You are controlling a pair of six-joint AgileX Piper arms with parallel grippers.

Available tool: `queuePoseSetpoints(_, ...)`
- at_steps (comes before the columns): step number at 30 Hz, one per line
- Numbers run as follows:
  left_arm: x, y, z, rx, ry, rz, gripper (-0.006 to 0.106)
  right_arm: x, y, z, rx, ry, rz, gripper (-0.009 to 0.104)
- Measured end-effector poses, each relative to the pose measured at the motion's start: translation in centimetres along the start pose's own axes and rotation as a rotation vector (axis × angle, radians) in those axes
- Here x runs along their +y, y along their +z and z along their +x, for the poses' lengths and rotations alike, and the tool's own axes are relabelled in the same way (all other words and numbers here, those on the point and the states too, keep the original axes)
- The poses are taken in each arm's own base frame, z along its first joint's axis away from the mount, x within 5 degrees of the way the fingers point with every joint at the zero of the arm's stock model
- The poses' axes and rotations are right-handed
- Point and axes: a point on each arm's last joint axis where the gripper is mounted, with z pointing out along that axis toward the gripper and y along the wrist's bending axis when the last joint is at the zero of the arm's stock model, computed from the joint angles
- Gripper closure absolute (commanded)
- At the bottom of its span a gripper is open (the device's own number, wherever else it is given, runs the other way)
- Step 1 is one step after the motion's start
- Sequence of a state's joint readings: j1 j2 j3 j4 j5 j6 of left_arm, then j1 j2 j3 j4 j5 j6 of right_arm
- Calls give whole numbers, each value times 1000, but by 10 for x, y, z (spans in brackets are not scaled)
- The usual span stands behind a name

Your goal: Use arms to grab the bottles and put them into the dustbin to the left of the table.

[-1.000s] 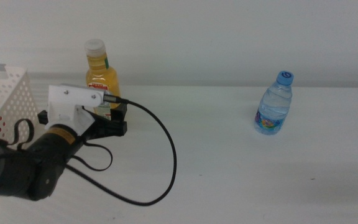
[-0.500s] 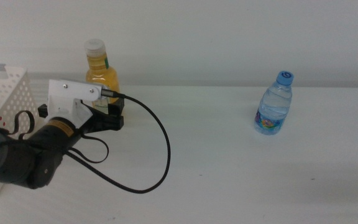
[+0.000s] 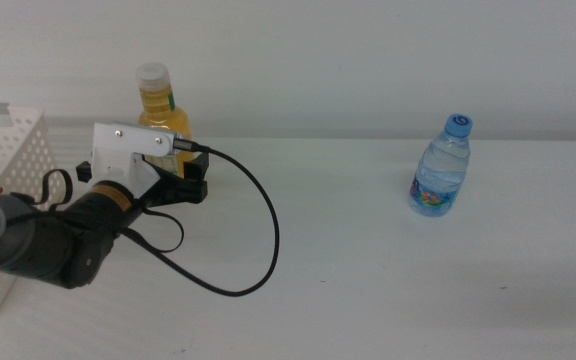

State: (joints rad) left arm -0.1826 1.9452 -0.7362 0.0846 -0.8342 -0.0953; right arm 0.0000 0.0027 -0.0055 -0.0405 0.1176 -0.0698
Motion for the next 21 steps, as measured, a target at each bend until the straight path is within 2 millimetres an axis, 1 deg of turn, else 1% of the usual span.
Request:
queuePoseSetpoints(7,2,15,7,11,-1,-2,7,0,0,0,0,0,0,13)
queuePoseSetpoints(14,3,27,7,-1,-5,-6,7,0,0,0,0,0,0,13)
queuePoseSetpoints(21,4,40,10,-2,-5,-7,7,0,0,0,0,0,0,13)
